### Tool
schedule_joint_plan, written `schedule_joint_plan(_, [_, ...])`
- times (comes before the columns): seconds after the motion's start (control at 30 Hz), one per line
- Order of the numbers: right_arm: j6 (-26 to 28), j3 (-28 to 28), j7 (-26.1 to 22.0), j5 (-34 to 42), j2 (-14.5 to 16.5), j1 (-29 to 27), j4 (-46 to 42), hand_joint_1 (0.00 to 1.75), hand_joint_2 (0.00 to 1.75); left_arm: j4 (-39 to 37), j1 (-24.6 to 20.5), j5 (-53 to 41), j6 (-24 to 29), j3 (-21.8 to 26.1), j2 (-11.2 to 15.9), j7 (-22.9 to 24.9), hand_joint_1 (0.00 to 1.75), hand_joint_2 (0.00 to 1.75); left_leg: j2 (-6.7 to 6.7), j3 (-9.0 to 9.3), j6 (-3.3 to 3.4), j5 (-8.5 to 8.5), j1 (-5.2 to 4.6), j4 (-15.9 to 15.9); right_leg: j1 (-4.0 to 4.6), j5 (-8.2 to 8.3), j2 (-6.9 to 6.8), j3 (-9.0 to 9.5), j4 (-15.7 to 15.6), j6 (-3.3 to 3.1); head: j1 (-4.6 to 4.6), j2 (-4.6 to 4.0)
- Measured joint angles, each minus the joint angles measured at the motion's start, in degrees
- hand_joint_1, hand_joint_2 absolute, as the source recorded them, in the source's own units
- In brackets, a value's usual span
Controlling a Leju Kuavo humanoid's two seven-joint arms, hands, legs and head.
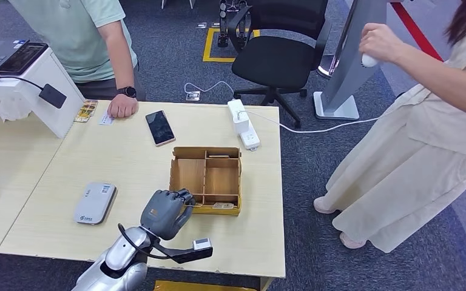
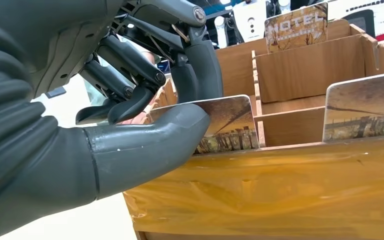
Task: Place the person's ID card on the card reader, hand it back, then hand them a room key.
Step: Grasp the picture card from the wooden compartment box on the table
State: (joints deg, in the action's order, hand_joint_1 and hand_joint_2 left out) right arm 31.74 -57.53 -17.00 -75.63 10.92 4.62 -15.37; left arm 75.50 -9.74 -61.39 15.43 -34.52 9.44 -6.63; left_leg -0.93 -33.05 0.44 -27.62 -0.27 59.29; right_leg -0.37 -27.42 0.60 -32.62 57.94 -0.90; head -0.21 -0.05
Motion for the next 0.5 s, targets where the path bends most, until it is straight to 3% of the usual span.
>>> schedule_joint_plan(0.2, [0.1, 0.6, 0.4, -0.5, -0.2, -0.1, 0.0, 0.00, 0.00, 0.4, -0.8, 0.3, 1.1, 0.0, 1.1, 0.1, 1.75, 1.75, 0.02, 0.00, 0.01, 0.00, -0.01, 0.0, -0.01, 0.01, 0.01, -0.02, 0.0, 0.02, -0.01, 0.01])
schedule_joint_plan(0.5, [0.1, 1.5, 1.0, -0.9, -0.5, -0.5, 0.0, 0.00, 0.00, 4.3, -2.6, 1.7, 1.3, 2.2, 4.9, 0.1, 1.75, 1.75, 0.02, -0.01, 0.00, 0.00, 0.00, 0.0, 0.00, 0.01, 0.02, -0.05, 0.0, 0.02, -0.01, -0.01])
